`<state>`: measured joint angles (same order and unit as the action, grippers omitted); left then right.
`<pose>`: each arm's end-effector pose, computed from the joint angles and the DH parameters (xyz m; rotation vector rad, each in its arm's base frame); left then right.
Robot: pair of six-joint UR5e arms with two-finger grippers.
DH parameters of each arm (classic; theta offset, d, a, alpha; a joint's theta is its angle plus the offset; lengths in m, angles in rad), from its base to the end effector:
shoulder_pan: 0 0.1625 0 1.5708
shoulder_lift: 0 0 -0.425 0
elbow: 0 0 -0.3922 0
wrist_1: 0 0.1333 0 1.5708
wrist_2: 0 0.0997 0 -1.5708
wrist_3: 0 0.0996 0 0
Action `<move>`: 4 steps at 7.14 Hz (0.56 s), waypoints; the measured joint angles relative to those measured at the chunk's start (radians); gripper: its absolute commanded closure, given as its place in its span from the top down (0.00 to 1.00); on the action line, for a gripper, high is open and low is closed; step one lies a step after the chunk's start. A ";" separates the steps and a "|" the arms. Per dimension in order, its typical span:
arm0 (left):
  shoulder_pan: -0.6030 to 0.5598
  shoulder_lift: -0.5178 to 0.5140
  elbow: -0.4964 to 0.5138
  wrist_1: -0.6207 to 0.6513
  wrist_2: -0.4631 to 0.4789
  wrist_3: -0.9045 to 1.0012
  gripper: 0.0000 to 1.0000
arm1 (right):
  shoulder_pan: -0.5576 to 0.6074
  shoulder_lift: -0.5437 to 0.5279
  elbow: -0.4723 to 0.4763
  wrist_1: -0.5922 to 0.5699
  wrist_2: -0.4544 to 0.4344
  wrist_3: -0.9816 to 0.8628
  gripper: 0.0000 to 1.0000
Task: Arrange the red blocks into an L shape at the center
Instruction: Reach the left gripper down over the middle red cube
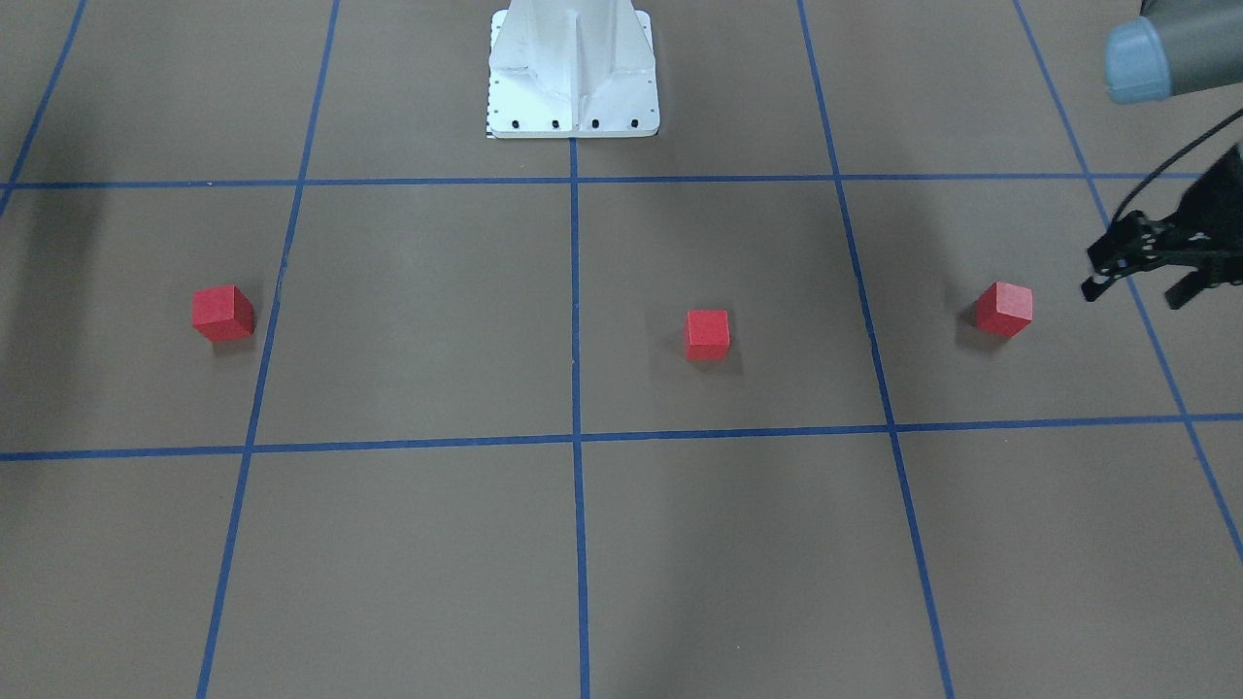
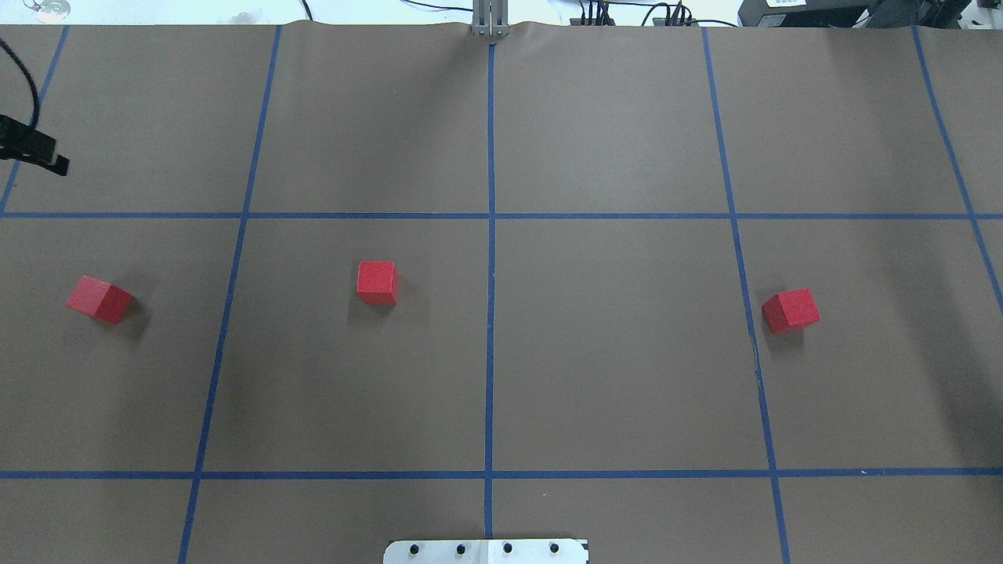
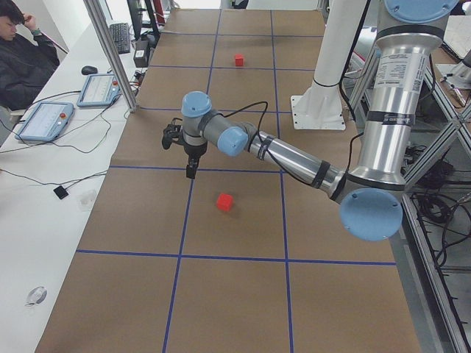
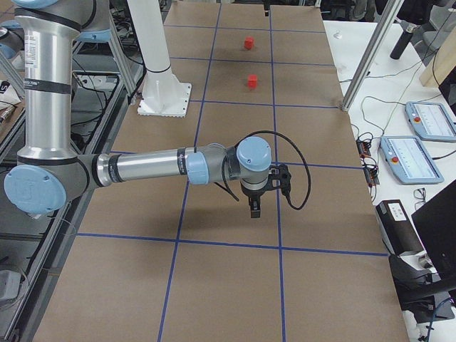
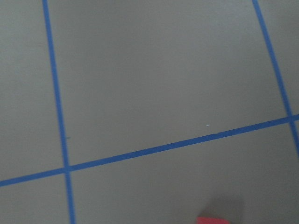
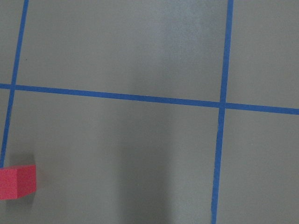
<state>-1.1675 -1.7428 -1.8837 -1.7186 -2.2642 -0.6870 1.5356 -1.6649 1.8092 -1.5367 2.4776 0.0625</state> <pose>0.1500 -0.5290 0.4012 0.1712 0.8855 -0.0449 0.0387 -0.4588 0.5719 0.1216 -0.9112 -0.0555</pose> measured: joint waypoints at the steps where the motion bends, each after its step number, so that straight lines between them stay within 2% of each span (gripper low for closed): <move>1: 0.091 -0.077 -0.013 0.003 0.038 -0.191 1.00 | 0.000 -0.008 -0.001 0.014 0.001 0.000 0.99; 2: 0.191 -0.145 -0.017 0.013 0.114 -0.325 1.00 | 0.000 -0.012 -0.005 0.027 0.001 0.005 0.99; 4: 0.394 -0.263 -0.010 0.095 0.306 -0.449 1.00 | 0.000 -0.011 -0.025 0.036 0.003 0.009 0.99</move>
<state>-0.7738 -2.0058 -1.8940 -1.6233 -1.9583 -1.1360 1.5355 -1.6760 1.7846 -1.5009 2.4803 0.0714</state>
